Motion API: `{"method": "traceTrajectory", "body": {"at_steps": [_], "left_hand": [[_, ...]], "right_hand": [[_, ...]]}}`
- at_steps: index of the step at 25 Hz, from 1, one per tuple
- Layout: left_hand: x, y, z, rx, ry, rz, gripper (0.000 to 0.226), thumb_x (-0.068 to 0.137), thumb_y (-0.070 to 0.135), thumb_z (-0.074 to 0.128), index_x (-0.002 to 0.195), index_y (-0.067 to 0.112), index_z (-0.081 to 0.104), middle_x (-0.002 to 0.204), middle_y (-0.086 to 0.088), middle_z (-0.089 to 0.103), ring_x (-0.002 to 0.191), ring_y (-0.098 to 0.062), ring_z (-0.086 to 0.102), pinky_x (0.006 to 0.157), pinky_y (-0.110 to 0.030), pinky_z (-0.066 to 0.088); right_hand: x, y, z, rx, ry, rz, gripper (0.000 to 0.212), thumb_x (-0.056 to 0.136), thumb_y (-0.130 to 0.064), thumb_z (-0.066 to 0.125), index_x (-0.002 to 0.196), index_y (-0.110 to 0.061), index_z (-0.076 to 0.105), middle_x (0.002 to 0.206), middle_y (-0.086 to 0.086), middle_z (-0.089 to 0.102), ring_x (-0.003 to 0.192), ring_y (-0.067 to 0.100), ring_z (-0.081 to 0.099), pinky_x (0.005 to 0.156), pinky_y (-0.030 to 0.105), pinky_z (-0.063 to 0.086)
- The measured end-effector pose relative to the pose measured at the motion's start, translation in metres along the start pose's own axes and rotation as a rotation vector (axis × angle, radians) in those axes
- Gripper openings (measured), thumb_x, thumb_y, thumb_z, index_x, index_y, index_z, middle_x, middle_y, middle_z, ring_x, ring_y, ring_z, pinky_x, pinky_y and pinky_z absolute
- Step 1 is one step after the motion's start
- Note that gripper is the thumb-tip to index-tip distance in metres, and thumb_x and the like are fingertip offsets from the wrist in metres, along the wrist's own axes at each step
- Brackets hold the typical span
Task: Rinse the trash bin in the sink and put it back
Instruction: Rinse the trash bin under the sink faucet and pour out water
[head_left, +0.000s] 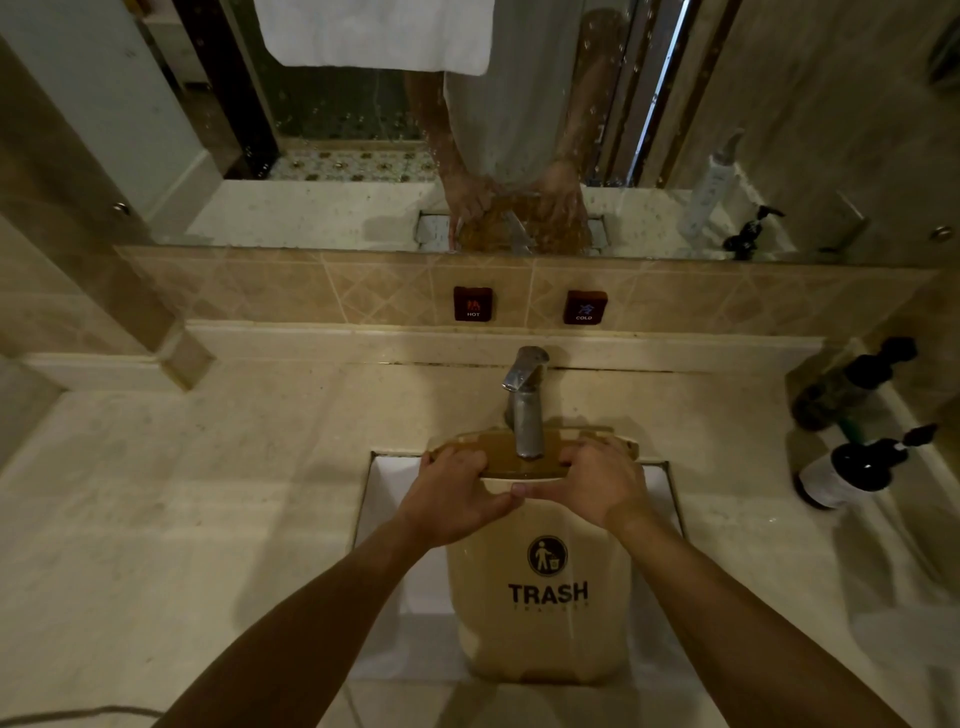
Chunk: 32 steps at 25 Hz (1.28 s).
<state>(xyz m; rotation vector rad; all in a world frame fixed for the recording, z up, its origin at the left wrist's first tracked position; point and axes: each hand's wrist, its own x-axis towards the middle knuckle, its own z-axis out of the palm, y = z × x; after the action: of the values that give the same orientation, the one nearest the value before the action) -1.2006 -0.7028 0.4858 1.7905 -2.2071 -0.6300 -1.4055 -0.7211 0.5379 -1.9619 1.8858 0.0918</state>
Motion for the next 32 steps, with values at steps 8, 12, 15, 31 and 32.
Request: {"method": "traceTrajectory", "body": {"at_steps": [8,12,15,31,32], "left_hand": [[-0.0018,0.0005,-0.0028,-0.006,0.000,0.006,0.063,0.078,0.087,0.034,0.085,0.028,0.055,0.095,0.010,0.058,0.097,-0.012,0.050,0.097,-0.045,0.041],[-0.0005,0.0009,-0.0019,0.011,-0.002,-0.005,0.065,0.077,0.088,0.031,0.085,0.028,0.055,0.094,0.010,0.059,0.097,-0.012,0.050,0.097,-0.044,0.041],[-0.0006,0.0001,-0.0016,0.012,-0.010,-0.004,0.067,0.077,0.089,0.030,0.089,0.028,0.057,0.097,0.010,0.060,0.099,-0.012,0.050,0.097,-0.044,0.041],[-0.0021,0.0036,-0.0058,-0.002,0.008,0.000,0.066,0.076,0.088,0.034,0.083,0.026,0.056,0.092,0.009,0.059,0.095,-0.012,0.050,0.096,-0.044,0.042],[-0.0022,0.0039,-0.0064,-0.003,0.009,0.001,0.066,0.076,0.088,0.033,0.082,0.027,0.055,0.091,0.010,0.059,0.095,-0.012,0.050,0.096,-0.044,0.041]], "right_hand": [[-0.0006,-0.0001,-0.0017,-0.014,-0.001,-0.026,0.072,0.049,-0.097,0.049,0.080,-0.034,0.065,0.092,-0.009,0.051,0.113,0.024,0.048,0.094,0.044,0.046],[0.0003,0.0001,-0.0005,-0.018,-0.012,-0.023,0.072,0.048,-0.098,0.046,0.080,-0.035,0.062,0.101,-0.006,0.059,0.114,0.023,0.047,0.095,0.044,0.044],[0.0005,-0.0003,-0.0006,-0.010,-0.010,-0.025,0.075,0.047,-0.098,0.044,0.083,-0.035,0.064,0.109,-0.004,0.061,0.117,0.023,0.046,0.096,0.045,0.043],[0.0015,0.0006,-0.0003,-0.025,-0.011,-0.022,0.072,0.047,-0.099,0.046,0.077,-0.034,0.059,0.093,-0.007,0.055,0.112,0.023,0.048,0.093,0.044,0.046],[0.0013,0.0004,-0.0010,-0.027,-0.012,-0.022,0.070,0.048,-0.098,0.047,0.075,-0.034,0.057,0.091,-0.007,0.052,0.112,0.023,0.048,0.093,0.044,0.046]]}}
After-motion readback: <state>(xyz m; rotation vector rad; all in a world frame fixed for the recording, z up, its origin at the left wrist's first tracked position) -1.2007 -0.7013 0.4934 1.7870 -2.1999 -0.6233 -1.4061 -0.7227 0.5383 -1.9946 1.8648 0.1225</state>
